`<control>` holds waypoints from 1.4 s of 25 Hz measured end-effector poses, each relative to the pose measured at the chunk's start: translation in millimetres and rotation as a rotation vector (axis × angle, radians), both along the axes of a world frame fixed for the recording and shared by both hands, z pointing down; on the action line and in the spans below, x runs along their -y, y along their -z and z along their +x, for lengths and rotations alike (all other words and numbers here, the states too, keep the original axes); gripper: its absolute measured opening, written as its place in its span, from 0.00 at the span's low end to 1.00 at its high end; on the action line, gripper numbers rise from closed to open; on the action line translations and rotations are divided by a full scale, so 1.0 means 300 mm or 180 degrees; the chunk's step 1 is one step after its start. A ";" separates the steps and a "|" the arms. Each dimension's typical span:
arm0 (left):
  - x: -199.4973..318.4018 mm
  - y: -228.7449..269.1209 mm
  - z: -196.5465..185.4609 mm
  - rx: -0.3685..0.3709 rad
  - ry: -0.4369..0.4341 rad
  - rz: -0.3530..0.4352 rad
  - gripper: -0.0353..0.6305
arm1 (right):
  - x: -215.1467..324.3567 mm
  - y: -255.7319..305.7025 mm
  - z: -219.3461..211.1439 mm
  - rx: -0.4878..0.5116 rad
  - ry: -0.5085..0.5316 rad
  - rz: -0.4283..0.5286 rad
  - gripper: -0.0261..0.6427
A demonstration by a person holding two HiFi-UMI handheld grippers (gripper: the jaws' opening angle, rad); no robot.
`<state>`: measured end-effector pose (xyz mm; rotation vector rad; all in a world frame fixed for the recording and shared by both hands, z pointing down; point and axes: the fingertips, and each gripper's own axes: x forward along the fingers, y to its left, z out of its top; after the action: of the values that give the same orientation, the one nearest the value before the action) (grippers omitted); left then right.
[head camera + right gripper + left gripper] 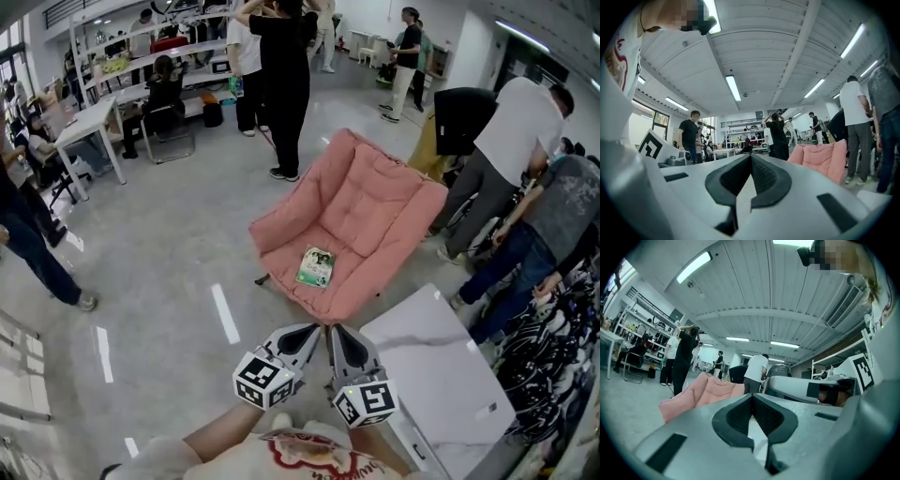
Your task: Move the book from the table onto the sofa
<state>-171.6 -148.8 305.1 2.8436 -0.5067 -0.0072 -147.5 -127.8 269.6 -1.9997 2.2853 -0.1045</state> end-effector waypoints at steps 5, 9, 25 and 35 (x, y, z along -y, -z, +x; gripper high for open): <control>-0.027 0.038 0.021 -0.0087 0.0083 -0.0004 0.06 | -0.033 0.023 0.030 0.0090 0.0074 -0.0006 0.04; -0.075 0.049 0.040 -0.0087 0.0086 0.0054 0.06 | -0.080 0.026 0.043 0.0061 0.0113 -0.0007 0.04; -0.146 0.046 0.058 -0.0059 0.0203 0.0059 0.06 | -0.160 0.010 0.084 0.0126 0.0157 -0.0040 0.04; -0.126 0.050 0.056 -0.0078 0.0220 0.0063 0.06 | -0.140 0.025 0.073 0.0085 0.0202 -0.0006 0.04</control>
<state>-154.9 -111.1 290.0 2.8401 -0.6026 -0.0601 -125.7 -85.8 262.2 -1.9153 2.3333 -0.1376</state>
